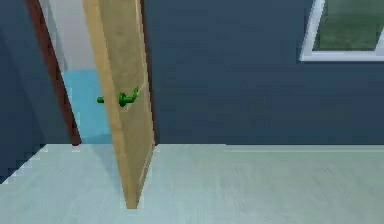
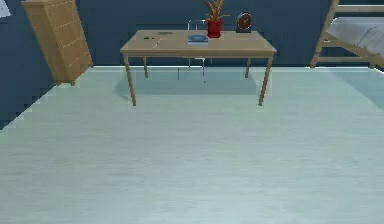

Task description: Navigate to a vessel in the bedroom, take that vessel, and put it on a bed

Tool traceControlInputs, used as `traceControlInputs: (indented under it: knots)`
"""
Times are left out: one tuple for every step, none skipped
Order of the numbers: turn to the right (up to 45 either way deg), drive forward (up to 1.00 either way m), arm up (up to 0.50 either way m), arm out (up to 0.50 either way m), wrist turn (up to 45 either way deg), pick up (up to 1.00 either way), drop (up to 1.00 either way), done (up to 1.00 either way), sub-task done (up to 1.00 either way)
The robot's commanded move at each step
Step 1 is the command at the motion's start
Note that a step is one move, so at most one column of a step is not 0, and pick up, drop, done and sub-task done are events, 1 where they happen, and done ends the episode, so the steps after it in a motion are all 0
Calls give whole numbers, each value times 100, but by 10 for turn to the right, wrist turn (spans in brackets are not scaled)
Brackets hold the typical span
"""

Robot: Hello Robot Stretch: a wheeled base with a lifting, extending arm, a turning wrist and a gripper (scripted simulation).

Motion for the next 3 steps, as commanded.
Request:
traceControlInputs:
  knots:
    - [-390,0,0,0,0,0,0,0,0]
    - [0,100,0,0,0,0,0,0,0]
    - [-60,0,0,0,0,0,0,0,0]
